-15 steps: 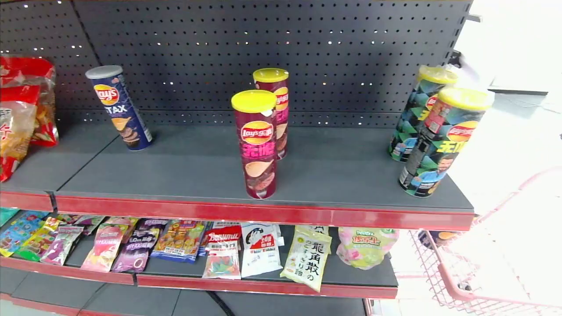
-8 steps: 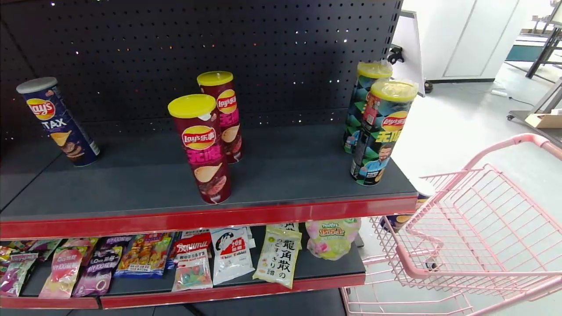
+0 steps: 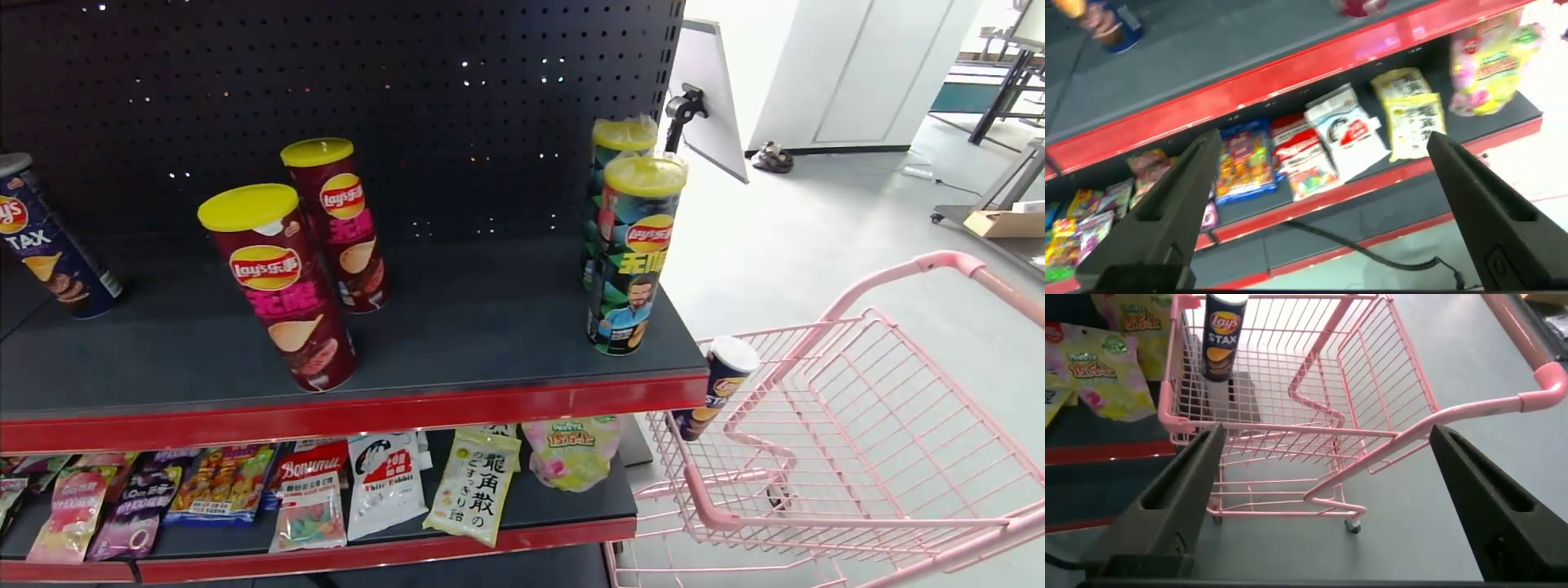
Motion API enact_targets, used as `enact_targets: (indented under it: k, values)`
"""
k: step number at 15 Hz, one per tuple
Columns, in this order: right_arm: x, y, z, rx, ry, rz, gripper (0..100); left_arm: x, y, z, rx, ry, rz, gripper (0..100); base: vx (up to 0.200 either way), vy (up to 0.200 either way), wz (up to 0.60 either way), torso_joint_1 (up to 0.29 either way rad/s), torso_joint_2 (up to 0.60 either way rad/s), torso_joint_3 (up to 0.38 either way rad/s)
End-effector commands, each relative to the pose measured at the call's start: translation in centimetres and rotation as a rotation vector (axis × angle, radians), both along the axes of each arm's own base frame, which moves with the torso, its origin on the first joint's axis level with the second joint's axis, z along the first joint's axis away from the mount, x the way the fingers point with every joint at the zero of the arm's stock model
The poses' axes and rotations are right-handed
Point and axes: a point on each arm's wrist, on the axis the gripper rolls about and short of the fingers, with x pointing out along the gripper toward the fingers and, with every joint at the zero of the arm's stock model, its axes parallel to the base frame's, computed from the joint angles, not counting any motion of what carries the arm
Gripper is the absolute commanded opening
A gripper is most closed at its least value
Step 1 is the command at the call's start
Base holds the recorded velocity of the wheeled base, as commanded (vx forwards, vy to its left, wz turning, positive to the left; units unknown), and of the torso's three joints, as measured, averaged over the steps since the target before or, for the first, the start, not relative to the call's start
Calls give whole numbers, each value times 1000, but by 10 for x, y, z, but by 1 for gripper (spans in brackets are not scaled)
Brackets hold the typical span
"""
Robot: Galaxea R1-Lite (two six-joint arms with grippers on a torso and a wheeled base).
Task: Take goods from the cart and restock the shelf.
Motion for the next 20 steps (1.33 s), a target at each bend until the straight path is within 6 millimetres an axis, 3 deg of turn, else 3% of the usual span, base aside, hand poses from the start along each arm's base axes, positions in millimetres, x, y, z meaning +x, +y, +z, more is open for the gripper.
enact_targets:
  k: [1,4,9,15,20]
  values:
    - [0,0,0,-1,0,-1,100,-2,0,-1,3,-12,-3,100,0,0,0,0,0,0]
    - [0,0,0,-1,1,1,100,-3,1,-1,3,-18,-3,100,0,0,0,0,0,0]
    - [0,0,-1,0,3,1,100,-3,1,-1,19,-22,-7,100,0,0,-600,0,2,0]
    - [1,0,-5,0,17,-4,100,-7,1,-5,27,-41,-9,100,0,0,0,0,0,0]
    - [2,0,-9,2,33,-2,100,-10,2,-11,83,-56,-17,100,0,0,0,-119,327,198]
